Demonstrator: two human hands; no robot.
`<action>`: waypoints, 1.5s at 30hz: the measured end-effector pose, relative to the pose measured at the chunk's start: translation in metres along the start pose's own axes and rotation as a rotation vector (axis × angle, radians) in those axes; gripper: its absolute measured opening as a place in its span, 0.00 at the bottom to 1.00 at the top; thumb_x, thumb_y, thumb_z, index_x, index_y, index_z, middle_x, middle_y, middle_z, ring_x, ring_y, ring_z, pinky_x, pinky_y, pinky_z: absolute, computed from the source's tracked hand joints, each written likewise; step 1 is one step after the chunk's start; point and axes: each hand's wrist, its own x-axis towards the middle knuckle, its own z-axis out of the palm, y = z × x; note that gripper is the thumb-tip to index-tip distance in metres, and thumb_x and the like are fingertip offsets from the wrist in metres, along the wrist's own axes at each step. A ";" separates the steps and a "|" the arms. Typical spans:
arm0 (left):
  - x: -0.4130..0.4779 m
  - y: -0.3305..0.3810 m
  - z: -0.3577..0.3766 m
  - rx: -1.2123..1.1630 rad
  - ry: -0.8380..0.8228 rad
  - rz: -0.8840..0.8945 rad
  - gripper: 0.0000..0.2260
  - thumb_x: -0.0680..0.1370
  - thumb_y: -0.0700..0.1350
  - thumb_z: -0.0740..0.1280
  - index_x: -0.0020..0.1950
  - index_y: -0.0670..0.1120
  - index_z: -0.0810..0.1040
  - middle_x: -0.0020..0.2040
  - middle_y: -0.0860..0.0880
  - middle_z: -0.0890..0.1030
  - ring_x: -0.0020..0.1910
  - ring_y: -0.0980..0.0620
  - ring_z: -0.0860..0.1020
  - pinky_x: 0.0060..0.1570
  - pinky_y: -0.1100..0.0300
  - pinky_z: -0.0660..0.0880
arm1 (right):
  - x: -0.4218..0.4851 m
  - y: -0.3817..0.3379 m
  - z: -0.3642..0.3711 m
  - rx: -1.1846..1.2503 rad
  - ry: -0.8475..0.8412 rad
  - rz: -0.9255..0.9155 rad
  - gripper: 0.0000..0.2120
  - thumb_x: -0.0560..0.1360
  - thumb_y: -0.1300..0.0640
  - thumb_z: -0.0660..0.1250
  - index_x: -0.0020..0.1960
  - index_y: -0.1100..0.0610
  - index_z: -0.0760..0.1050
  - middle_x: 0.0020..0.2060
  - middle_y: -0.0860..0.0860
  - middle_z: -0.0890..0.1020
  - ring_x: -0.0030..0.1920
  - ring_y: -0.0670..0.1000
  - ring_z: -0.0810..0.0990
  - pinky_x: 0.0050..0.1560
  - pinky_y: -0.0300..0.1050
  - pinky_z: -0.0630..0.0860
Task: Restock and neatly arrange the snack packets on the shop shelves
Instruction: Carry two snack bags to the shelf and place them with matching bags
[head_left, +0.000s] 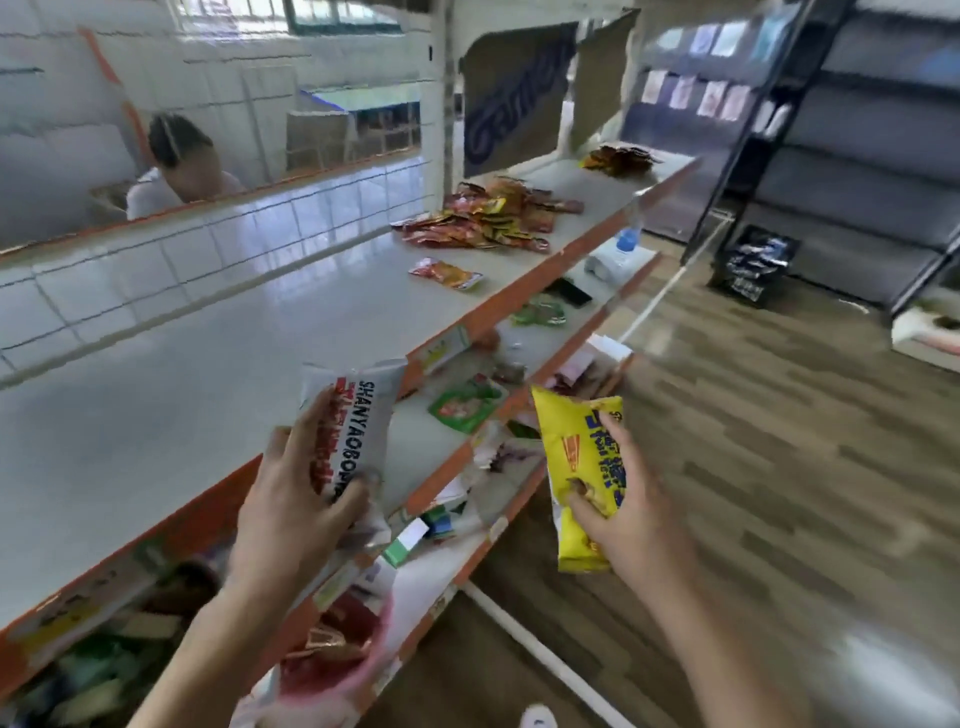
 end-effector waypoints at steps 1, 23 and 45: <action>0.005 0.009 0.011 -0.008 -0.028 0.027 0.35 0.72 0.45 0.71 0.73 0.60 0.57 0.56 0.50 0.69 0.48 0.52 0.71 0.41 0.58 0.69 | -0.004 0.012 -0.011 -0.007 0.034 0.043 0.36 0.71 0.52 0.70 0.73 0.42 0.55 0.65 0.52 0.70 0.61 0.55 0.73 0.51 0.46 0.72; 0.051 0.275 0.341 -0.230 -0.642 0.503 0.35 0.71 0.43 0.70 0.72 0.63 0.57 0.64 0.48 0.68 0.55 0.46 0.73 0.47 0.51 0.73 | -0.065 0.239 -0.238 -0.127 0.664 0.713 0.35 0.70 0.55 0.71 0.72 0.45 0.59 0.62 0.51 0.71 0.53 0.51 0.74 0.50 0.47 0.70; 0.101 0.494 0.621 -0.453 -1.071 0.850 0.34 0.72 0.45 0.72 0.72 0.61 0.59 0.54 0.58 0.66 0.42 0.57 0.70 0.39 0.61 0.68 | 0.011 0.376 -0.328 -0.258 1.045 1.185 0.37 0.70 0.51 0.71 0.73 0.42 0.55 0.61 0.48 0.69 0.50 0.45 0.69 0.48 0.44 0.68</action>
